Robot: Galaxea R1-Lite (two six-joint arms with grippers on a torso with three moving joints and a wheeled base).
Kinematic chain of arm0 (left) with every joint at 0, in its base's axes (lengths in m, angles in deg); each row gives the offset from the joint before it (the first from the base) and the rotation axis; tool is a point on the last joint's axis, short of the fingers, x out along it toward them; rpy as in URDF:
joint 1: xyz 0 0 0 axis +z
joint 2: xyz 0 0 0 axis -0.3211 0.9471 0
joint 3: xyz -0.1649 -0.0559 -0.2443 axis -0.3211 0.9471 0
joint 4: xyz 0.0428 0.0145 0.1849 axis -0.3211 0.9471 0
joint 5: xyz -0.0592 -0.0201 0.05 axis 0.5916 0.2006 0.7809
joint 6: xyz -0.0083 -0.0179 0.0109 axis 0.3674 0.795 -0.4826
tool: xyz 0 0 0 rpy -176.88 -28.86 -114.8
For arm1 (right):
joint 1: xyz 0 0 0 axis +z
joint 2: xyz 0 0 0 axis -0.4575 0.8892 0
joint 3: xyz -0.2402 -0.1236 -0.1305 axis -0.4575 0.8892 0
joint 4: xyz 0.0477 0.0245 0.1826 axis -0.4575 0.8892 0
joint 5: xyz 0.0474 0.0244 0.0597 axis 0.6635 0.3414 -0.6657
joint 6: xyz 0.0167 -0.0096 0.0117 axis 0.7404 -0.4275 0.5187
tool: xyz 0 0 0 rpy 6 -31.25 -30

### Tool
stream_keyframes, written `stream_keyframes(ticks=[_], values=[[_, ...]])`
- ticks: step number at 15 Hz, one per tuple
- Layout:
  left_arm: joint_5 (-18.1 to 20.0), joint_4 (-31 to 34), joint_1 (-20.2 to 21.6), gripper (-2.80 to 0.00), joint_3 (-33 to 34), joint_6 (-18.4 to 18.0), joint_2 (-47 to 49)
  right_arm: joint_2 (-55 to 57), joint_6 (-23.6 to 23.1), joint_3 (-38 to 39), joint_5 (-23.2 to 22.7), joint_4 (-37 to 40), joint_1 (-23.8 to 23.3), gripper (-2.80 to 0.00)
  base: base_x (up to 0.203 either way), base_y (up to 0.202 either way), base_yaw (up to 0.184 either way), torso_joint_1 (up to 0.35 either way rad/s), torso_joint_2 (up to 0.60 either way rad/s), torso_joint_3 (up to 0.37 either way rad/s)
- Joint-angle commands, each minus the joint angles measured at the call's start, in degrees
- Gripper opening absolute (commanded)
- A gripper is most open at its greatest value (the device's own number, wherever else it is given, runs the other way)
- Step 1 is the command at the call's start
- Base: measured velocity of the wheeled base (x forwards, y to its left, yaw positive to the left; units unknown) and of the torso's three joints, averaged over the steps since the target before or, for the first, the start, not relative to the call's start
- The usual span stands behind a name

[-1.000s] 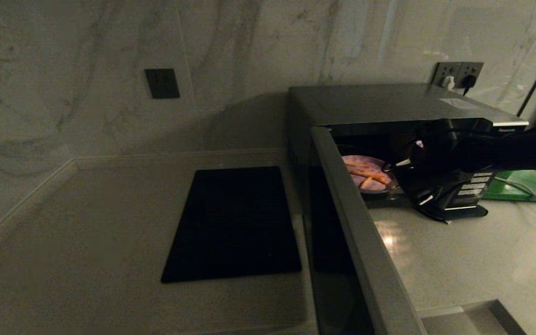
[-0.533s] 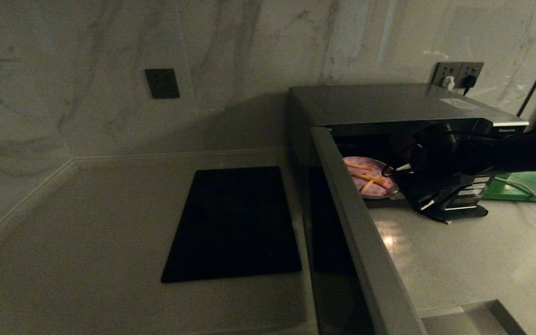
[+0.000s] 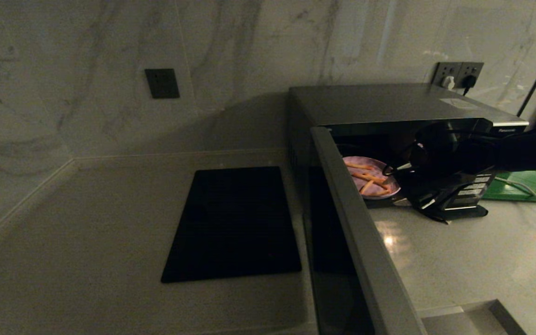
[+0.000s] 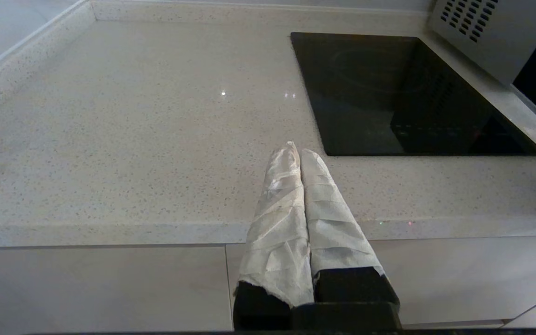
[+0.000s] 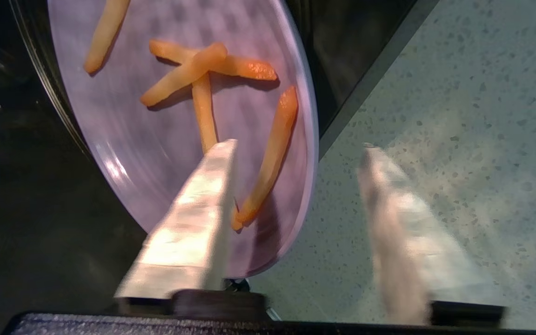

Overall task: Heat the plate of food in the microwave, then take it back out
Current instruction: Put the plate in the microwave oven, then close the microwave oven

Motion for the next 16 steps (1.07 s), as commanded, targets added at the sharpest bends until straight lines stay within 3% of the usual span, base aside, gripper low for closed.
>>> stream_keyframes(ticks=[1, 7, 12, 14, 15, 16], values=[[-0.05, -0.02, 0.02, -2.80, 0.00, 0.06, 0.09, -0.25, 0.35, -0.22, -0.07, 0.05, -0.09, 0.00, 0.000, 0.000, 0.000, 0.000, 0.00, 0.000], [-0.05, -0.02, 0.02, -2.80, 0.00, 0.06, 0.09, -8.10, -1.23, 2.46, 0.24, 3.08, -2.53, 0.00, 0.000, 0.000, 0.000, 0.000, 0.00, 0.000], [-0.05, -0.02, 0.02, -2.80, 0.00, 0.06, 0.09, -23.20, -15.14, 7.65, 1.57, 13.66, -7.90, 0.00, 0.000, 0.000, 0.000, 0.000, 0.00, 0.000], [-0.05, -0.02, 0.02, -2.80, 0.00, 0.06, 0.09, -29.11, -19.69, 10.63, 5.77, 18.91, -8.93, 0.00, 0.000, 0.000, 0.000, 0.000, 0.00, 0.000], [-0.05, -0.02, 0.02, -2.80, 0.00, 0.06, 0.09, -31.57, -21.34, 11.79, 8.60, 21.46, -9.08, -1.84, 0.000, 0.000, 0.000, 0.000, 0.00, 0.000], [-0.05, -0.02, 0.02, -2.80, 0.00, 0.06, 0.09, -34.34, -23.00, 13.03, 10.78, 23.76, -9.16, -2.80, 0.000, 0.000, 0.000, 0.000, 0.00, 0.000]])
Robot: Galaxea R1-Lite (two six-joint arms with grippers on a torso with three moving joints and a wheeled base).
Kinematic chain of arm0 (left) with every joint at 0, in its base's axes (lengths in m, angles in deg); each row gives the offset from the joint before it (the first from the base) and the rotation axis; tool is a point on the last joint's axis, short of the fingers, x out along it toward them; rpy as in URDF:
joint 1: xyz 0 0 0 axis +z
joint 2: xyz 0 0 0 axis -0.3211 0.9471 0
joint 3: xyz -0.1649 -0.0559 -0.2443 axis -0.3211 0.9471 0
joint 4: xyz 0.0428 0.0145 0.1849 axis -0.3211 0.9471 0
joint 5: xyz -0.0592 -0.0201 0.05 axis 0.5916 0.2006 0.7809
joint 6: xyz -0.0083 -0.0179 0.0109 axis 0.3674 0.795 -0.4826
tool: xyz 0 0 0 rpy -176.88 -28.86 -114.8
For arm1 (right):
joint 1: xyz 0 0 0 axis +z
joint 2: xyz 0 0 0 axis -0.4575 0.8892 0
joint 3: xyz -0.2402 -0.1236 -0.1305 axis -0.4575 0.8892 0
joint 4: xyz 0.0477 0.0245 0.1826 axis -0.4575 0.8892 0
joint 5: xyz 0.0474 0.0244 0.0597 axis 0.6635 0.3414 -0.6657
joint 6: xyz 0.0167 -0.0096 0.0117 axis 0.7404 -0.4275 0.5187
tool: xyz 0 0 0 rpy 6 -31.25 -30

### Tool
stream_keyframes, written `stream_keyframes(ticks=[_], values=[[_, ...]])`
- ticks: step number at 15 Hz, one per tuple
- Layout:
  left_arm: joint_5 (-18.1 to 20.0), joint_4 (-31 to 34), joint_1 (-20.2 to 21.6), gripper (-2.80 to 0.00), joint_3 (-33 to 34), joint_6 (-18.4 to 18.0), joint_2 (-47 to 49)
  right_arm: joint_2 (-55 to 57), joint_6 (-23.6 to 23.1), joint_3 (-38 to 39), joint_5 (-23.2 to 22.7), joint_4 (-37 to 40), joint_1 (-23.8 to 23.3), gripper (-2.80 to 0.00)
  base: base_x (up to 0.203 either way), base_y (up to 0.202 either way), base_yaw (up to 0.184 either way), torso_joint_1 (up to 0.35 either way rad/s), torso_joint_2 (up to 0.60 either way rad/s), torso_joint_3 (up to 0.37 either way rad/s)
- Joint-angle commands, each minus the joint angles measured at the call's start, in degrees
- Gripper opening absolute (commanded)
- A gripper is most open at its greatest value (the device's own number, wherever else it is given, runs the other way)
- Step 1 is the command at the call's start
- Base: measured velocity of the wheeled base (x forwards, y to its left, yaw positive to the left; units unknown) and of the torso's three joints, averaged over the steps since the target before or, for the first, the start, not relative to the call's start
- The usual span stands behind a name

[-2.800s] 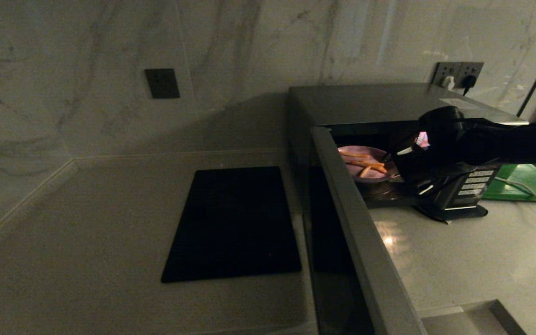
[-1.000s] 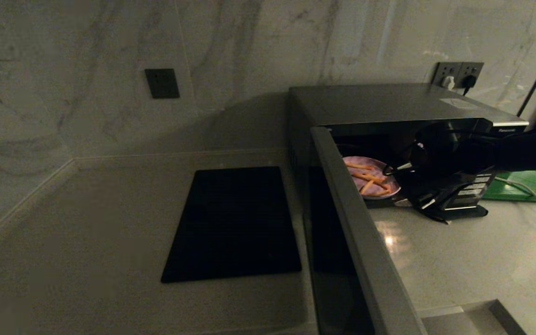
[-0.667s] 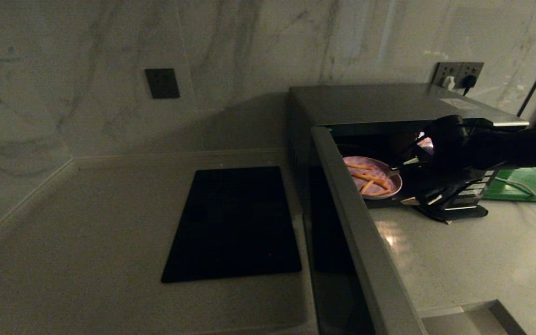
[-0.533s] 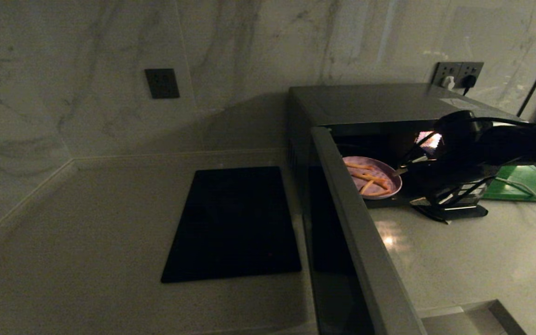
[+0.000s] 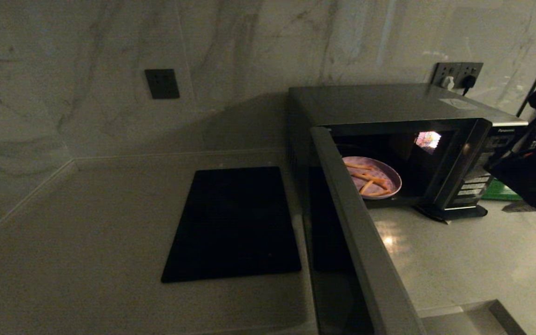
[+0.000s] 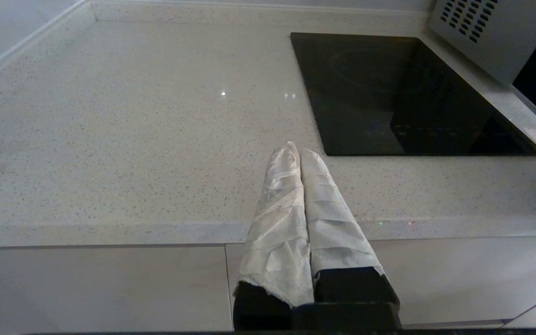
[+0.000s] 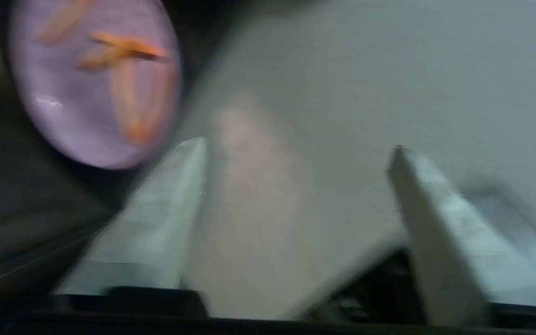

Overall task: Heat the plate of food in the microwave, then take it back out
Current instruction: Close the microwave oven

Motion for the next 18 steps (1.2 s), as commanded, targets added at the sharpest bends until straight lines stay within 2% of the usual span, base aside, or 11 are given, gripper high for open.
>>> stream_keyframes(ticks=[1, 5, 8, 10, 14, 16, 18], values=[[-0.05, -0.02, 0.02, -2.80, 0.00, 0.04, 0.09, -9.33, -2.69, 2.82, 3.52, 3.79, -0.34, -2.80, 0.000, 0.000, 0.000, 0.000, 0.00, 0.000], [-0.05, -0.02, 0.02, -2.80, 0.00, 0.04, 0.09, -17.37, -7.62, 0.88, 5.07, 9.75, 0.31, -2.80, 0.000, 0.000, 0.000, 0.000, 0.00, 0.000], [-0.05, -0.02, 0.02, -2.80, 0.00, 0.04, 0.09, -18.69, -9.16, -2.61, 8.45, 11.42, 4.77, -2.80, 0.000, 0.000, 0.000, 0.000, 0.00, 0.000], [-0.05, -0.02, 0.02, -2.80, 0.00, 0.04, 0.09, -18.52, -9.18, -5.69, 11.15, 11.45, 10.29, -2.80, 0.000, 0.000, 0.000, 0.000, 0.00, 0.000], [-0.05, -0.02, 0.02, -2.80, 0.00, 0.04, 0.09, -16.63, -9.01, -16.78, 11.77, 13.29, 23.46, -2.80, 0.000, 0.000, 0.000, 0.000, 0.00, 0.000], [-0.05, -0.02, 0.02, -2.80, 0.00, 0.04, 0.09, -15.02, -8.72, -24.51, 9.94, 17.67, 30.79, -2.80, 0.000, 0.000, 0.000, 0.000, 0.00, 0.000], [-0.05, -0.02, 0.02, -2.80, 0.00, 0.04, 0.09, -14.58, -8.80, -25.41, 6.68, 18.62, 36.99, -2.80, 0.000, 0.000, 0.000, 0.000, 0.00, 0.000]])
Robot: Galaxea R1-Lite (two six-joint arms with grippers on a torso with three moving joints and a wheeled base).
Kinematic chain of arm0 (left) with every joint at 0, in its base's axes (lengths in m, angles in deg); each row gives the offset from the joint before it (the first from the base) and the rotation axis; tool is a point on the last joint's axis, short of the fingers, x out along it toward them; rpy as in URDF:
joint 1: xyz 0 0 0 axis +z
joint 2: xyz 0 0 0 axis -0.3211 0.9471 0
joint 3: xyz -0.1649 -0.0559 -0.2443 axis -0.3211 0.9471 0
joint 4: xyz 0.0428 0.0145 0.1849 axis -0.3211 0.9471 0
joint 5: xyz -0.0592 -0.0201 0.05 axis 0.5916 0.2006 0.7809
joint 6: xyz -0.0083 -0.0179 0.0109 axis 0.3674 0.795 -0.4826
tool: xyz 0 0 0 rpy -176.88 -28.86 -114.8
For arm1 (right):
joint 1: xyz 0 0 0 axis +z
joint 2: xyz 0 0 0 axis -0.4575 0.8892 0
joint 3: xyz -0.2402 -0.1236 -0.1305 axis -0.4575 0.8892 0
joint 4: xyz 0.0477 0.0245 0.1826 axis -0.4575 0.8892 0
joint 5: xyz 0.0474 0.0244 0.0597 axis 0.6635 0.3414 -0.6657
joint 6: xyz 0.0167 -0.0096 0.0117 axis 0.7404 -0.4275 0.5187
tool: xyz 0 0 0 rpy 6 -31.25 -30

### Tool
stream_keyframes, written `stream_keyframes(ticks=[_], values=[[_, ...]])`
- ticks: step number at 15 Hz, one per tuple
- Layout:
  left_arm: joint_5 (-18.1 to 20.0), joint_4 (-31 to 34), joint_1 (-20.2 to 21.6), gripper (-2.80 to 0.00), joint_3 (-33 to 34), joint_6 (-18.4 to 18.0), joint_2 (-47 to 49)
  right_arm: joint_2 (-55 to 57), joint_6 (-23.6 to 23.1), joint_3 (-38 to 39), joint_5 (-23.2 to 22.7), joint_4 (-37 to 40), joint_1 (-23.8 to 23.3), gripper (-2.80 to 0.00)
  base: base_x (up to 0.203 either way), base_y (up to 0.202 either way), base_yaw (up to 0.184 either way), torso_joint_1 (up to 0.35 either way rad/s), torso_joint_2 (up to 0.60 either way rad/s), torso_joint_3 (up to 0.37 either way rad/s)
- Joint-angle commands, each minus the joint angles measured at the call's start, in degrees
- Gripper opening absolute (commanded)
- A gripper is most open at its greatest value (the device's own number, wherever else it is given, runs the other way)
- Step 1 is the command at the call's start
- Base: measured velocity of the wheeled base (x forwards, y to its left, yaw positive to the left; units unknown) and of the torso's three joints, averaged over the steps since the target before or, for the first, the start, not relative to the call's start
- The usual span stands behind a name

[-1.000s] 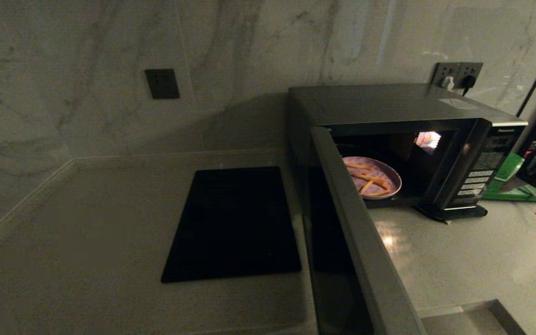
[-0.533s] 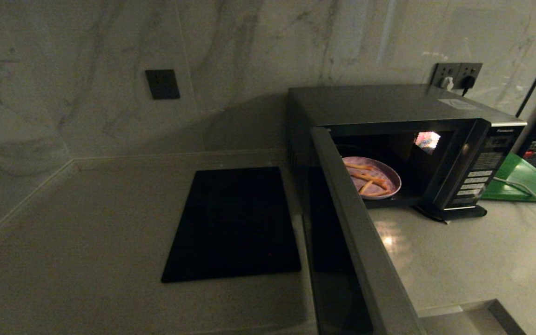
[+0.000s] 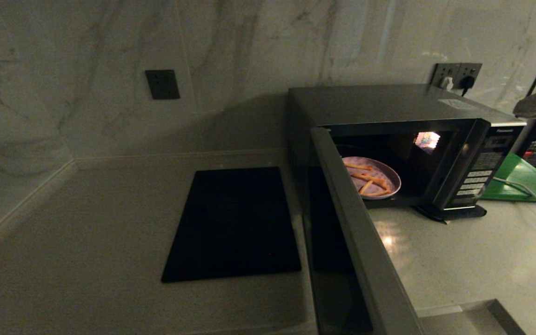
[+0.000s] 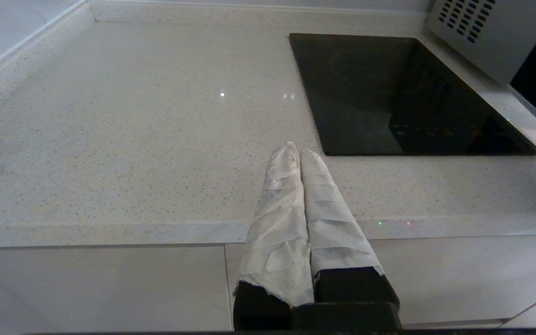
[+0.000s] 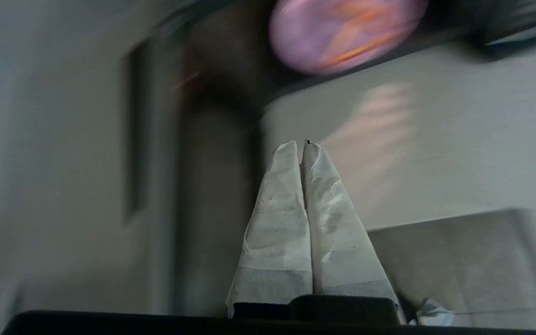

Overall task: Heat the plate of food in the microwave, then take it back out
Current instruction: Close the microwave oven

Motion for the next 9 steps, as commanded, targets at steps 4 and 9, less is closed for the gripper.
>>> stream_keyframes(ticks=[4, 9], values=[[-0.05, -0.02, 0.02, -2.80, 0.00, 0.06, 0.09, 1.80, 0.35, -1.61, -9.41, 0.42, 12.19, -2.80, 0.000, 0.000, 0.000, 0.000, 0.00, 0.000], [-0.05, -0.02, 0.02, -2.80, 0.00, 0.06, 0.09, 5.30, 0.35, -1.61, -15.49, 2.63, 18.40, -2.80, 0.000, 0.000, 0.000, 0.000, 0.00, 0.000]])
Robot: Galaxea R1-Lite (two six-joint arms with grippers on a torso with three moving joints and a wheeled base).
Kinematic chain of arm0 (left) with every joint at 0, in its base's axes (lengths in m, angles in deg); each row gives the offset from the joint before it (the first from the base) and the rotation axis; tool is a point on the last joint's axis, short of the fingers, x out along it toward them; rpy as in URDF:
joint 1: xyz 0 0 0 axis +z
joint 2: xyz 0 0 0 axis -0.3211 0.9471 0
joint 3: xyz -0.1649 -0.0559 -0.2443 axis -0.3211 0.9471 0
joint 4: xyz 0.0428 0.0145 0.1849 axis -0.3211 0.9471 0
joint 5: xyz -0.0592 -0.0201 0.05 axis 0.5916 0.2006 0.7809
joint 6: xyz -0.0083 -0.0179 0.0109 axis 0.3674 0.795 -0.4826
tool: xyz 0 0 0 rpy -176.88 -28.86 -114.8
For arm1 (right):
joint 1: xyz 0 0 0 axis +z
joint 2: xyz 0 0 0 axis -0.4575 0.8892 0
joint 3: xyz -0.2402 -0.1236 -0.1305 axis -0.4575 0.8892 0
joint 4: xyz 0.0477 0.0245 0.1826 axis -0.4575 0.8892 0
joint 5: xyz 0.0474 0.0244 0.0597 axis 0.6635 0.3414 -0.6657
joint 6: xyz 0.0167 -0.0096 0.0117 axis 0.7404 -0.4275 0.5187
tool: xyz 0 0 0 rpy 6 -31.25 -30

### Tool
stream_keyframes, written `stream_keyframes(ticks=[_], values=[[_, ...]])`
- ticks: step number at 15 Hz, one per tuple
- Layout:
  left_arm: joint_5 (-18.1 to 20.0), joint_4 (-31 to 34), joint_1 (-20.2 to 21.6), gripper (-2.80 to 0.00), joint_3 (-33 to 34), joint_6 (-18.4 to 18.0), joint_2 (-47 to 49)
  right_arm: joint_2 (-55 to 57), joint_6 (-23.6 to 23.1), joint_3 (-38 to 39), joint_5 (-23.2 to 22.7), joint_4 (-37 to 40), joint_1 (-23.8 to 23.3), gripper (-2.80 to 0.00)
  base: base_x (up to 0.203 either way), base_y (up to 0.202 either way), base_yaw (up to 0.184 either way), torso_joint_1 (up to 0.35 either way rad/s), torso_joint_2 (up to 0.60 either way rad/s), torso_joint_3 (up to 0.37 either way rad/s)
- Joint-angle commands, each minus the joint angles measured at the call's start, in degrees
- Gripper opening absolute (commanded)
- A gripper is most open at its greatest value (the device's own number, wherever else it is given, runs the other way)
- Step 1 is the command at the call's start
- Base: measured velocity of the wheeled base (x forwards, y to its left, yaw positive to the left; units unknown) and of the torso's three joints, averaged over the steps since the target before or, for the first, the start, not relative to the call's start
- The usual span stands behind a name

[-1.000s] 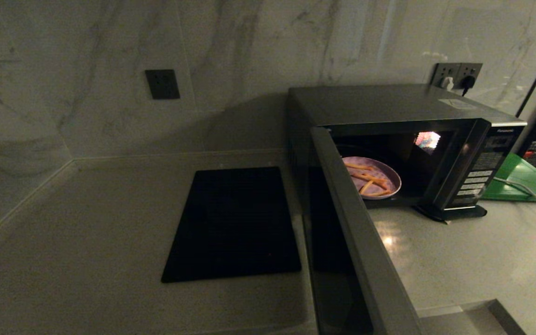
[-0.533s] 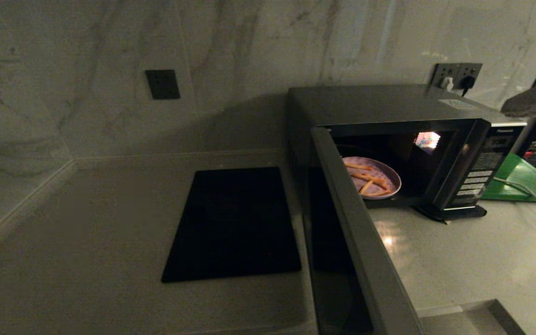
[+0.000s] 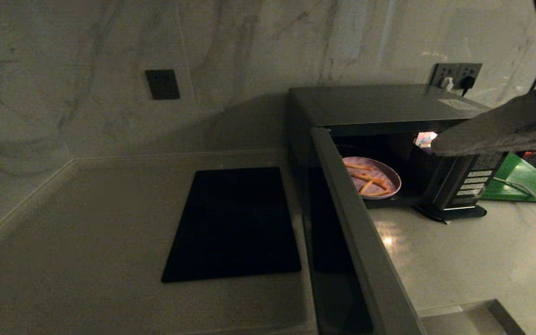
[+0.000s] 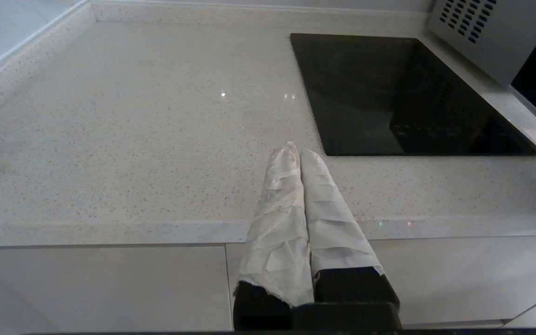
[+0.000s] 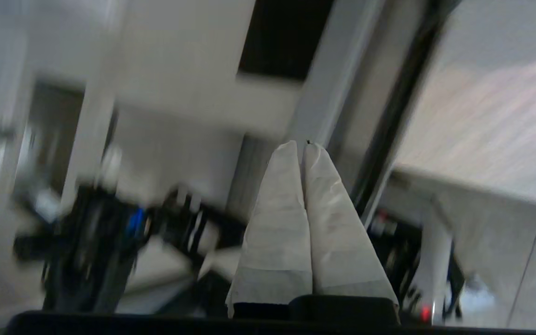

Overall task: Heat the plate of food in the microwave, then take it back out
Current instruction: Close the microwave oven

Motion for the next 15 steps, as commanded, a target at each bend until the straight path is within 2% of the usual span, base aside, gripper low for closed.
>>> stream_keyframes(ticks=[1, 8, 15], values=[[-0.05, -0.02, 0.02, -2.80, 0.00, 0.04, 0.09, 2.84, 0.07, 0.00, -3.10, 1.10, 2.64, -2.80, 0.000, 0.000, 0.000, 0.000, 0.00, 0.000], [-0.05, -0.02, 0.02, -2.80, 0.00, 0.04, 0.09, 10.63, 0.01, 0.00, -3.02, 1.87, 11.07, -2.80, 0.000, 0.000, 0.000, 0.000, 0.00, 0.000], [-0.05, -0.02, 0.02, -2.80, 0.00, 0.04, 0.09, 14.24, 0.44, 0.08, 3.69, 5.14, 13.60, -2.80, 0.000, 0.000, 0.000, 0.000, 0.00, 0.000]])
